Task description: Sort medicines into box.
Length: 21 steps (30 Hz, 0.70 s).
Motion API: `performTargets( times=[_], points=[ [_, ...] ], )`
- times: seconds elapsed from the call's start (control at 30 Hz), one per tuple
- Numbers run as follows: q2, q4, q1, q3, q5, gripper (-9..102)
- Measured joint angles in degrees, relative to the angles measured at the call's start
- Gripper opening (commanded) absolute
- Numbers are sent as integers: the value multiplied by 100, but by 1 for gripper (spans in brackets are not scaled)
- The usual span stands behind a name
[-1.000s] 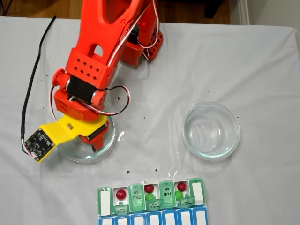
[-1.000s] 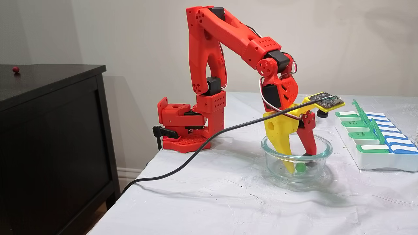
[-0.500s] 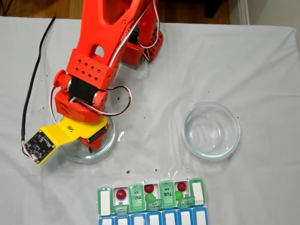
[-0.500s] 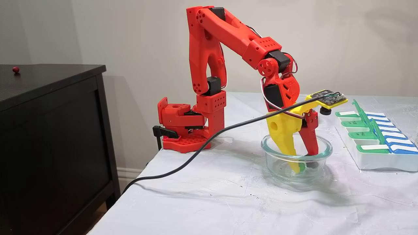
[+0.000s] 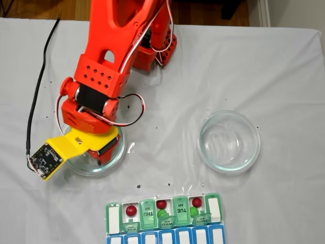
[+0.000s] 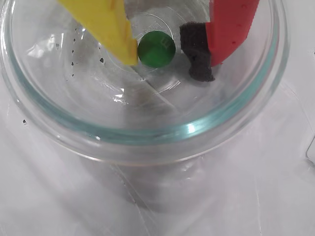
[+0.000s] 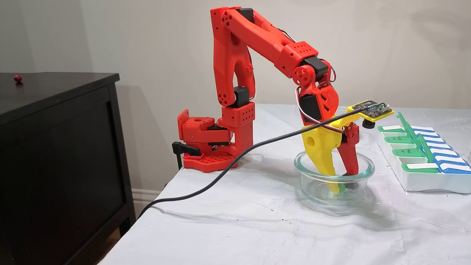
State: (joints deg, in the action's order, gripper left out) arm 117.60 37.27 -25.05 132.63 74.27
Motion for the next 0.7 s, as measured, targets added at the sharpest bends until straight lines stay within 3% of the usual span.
performTargets(
  times=[0.23, 0.4, 0.7],
  points=[
    [0, 0, 35, 0, 0, 15],
    [0, 0, 35, 0, 0, 3],
    [-70, 70, 123, 0, 53, 0]
  ],
)
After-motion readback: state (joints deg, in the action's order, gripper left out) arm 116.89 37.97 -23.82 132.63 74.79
